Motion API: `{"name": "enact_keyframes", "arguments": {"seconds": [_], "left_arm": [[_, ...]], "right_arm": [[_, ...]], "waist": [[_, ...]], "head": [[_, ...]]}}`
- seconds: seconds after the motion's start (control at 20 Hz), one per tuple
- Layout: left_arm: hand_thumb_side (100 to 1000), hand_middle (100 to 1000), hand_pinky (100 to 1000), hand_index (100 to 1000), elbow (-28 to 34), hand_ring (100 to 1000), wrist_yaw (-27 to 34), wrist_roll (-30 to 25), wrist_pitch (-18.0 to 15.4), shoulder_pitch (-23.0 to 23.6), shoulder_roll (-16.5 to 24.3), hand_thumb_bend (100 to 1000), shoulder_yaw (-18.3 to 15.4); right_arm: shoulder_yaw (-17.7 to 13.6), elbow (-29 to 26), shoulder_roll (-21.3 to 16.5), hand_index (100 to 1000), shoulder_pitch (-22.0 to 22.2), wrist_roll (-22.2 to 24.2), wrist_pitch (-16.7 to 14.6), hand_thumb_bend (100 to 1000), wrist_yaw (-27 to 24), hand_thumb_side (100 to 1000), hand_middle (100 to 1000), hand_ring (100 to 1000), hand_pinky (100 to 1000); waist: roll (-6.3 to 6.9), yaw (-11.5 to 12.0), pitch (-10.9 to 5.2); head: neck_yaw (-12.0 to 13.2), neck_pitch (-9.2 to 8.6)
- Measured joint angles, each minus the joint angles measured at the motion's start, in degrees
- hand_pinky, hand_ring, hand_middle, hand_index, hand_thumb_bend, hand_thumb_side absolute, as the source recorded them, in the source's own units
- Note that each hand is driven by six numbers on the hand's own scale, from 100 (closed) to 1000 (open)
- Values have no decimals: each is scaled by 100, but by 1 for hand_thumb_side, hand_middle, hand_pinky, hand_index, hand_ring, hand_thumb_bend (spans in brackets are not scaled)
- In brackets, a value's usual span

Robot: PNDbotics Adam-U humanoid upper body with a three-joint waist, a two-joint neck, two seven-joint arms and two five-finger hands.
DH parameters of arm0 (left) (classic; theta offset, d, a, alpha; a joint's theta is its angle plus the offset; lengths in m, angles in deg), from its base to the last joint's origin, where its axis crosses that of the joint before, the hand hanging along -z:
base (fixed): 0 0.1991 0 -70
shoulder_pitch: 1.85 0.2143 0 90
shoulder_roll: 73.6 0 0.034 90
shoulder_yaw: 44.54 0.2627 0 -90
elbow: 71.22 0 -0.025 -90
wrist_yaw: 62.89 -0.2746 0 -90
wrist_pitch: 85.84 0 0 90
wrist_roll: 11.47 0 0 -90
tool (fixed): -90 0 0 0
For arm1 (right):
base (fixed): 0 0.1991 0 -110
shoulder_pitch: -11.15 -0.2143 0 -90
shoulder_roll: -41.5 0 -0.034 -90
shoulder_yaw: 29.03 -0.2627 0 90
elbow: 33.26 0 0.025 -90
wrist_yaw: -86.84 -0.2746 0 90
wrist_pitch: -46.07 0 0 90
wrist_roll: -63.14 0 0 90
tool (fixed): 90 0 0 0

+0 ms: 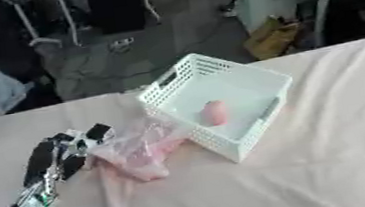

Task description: Pick up objects on the table and place them in the box.

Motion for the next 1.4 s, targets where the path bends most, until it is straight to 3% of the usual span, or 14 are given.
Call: {"name": "enact_keyframes", "arguments": {"seconds": [1.05, 1.4], "left_arm": [[451, 100, 100, 196, 1470, 100, -51, 556, 615, 186, 73, 265, 93], [441, 100, 100, 195, 1867, 100, -176, 448, 832, 151, 238, 263, 18]], "right_arm": [[3, 0, 0, 840, 44, 31, 25, 100, -22, 755, 830, 928, 851], [3, 0, -1, 840, 46, 34, 28, 100, -22, 752, 830, 928, 851]], "waist": [[0, 10, 0], [0, 13, 0]], "head": [[-2, -23], [-5, -24]]}}
